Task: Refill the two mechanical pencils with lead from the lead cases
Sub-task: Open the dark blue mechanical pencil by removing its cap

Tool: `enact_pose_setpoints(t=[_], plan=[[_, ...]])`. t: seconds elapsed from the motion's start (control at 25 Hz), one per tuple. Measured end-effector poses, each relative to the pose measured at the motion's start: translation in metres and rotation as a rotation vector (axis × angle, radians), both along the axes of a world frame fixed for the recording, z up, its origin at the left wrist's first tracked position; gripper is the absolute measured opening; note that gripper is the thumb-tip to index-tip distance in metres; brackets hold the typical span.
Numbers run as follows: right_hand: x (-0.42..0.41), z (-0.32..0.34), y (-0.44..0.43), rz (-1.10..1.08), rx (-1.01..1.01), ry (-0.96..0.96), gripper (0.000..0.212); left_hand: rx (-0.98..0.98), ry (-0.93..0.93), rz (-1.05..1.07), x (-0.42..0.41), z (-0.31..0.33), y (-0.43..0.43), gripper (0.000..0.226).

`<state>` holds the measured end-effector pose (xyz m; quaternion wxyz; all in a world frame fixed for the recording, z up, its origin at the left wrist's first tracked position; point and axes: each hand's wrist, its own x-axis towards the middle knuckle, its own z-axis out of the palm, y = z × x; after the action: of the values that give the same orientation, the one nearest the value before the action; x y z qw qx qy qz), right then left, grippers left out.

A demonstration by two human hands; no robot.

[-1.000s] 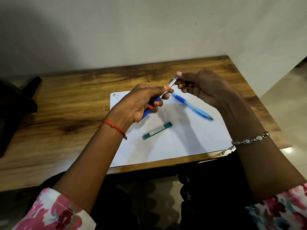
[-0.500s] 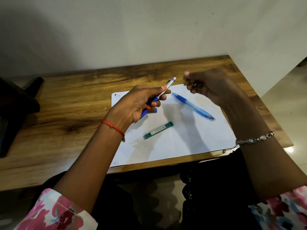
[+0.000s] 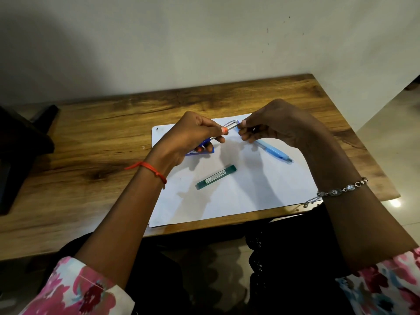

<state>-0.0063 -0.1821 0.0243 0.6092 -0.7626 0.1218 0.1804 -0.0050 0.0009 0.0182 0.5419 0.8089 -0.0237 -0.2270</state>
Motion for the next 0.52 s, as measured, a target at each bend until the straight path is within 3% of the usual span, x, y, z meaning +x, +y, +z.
enact_pose_setpoints(t=[0.52], plan=[[-0.004,-0.0096,0.0089,0.364,-0.632,-0.097,0.011,0.037,0.018,0.07,0.0029,-0.0024,-0.0006,0.011]])
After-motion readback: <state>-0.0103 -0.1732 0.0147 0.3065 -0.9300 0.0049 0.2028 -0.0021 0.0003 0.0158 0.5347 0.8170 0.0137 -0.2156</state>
